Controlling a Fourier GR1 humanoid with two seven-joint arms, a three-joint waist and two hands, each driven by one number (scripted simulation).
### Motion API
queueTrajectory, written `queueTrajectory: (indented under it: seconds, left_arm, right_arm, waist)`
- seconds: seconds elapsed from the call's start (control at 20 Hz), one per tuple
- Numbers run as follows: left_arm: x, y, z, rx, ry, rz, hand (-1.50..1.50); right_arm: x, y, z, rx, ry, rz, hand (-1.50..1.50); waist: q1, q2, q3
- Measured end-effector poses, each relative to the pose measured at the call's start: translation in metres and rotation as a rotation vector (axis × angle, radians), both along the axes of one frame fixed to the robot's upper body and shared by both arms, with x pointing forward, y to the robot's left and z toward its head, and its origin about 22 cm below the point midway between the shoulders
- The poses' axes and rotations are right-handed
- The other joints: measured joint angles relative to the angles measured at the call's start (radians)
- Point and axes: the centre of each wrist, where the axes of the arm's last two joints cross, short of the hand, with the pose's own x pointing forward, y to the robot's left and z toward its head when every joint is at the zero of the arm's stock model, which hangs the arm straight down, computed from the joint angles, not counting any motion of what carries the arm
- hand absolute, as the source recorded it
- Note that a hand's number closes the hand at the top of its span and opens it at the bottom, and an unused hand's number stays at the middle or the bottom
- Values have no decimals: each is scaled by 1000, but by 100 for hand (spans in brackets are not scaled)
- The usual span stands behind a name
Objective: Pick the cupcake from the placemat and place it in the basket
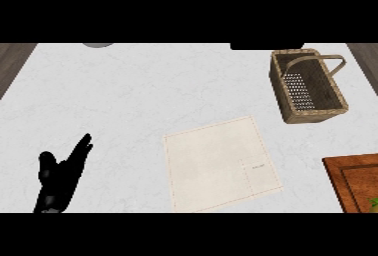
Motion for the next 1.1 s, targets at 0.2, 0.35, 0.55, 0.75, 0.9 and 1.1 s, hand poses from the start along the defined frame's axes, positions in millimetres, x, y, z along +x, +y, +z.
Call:
queueTrajectory:
  seconds: [0.2,0.35,0.55,0.75,0.9,1.1]
  left_arm:
    - [-2,2,1,3,3,0,0]
    - [-1,0,0,5,-1,-1,0]
    - [-1,1,4,6,10,5,0]
    - [-2,6,4,6,14,2,0]
    - [-2,6,0,2,10,2,0]
    - [-5,2,-2,-4,-4,12,0]
  right_arm:
    - [-2,-21,-9,-86,18,10,-150]
    - [-2,-32,-7,-103,2,10,-150]
    - [-4,-42,-1,-84,-49,7,-150]
    - [-11,-57,12,-15,-100,-31,-150]
    - [-22,-75,18,35,-123,-71,-150]
    - [-41,-108,24,65,-132,-141,-150]
  waist:
    - [0,0,0]
    - [0,-1,-1]
    - [0,-1,-1]
    - [-2,-2,-2]
    - [-8,-4,-1]
    - [-12,-6,-1]
